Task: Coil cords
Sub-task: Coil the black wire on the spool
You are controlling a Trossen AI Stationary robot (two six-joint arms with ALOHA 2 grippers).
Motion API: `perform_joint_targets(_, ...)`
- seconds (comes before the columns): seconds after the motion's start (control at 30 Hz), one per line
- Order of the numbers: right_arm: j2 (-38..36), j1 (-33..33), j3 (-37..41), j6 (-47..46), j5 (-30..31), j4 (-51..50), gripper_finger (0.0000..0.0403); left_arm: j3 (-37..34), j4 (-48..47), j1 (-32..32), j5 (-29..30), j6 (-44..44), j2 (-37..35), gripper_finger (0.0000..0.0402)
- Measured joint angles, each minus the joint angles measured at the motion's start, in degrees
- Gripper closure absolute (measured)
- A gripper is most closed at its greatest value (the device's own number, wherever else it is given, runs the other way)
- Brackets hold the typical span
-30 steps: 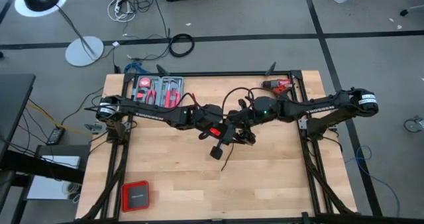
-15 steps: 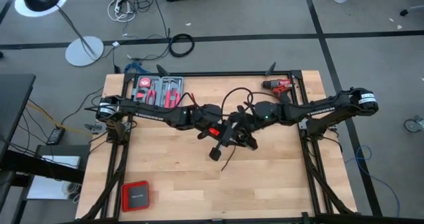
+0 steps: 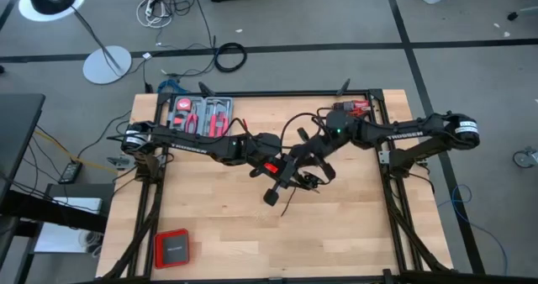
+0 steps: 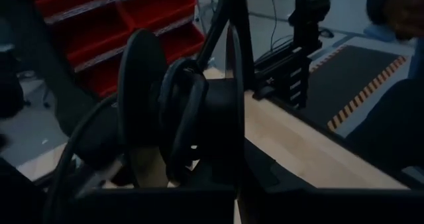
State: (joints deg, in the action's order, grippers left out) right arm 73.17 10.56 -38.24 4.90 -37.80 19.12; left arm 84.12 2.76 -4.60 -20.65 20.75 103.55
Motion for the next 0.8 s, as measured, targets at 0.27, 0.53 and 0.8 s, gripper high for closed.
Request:
perform_joint_targets(0.27, -1.64, -0.88, 0.0, -2.28, 3.58, -9.82, 0.0402, 0.0, -9.48, 0.09, 6.25, 0.22, 0.0, 0.0402)
perform_joint_targets(0.53, -9.24, -2.22, 0.0, -3.57, 12.54, -24.78, 0.0401, 0.0, -19.26, 0.77, 14.47, -1.38, 0.02, 0.0402)
perform_joint_targets(0.8, -17.02, -2.55, 0.0, -3.37, 17.99, -26.7, 0.0401, 0.0, -21.57, 3.92, 10.15, -7.55, 0.04, 0.0402)
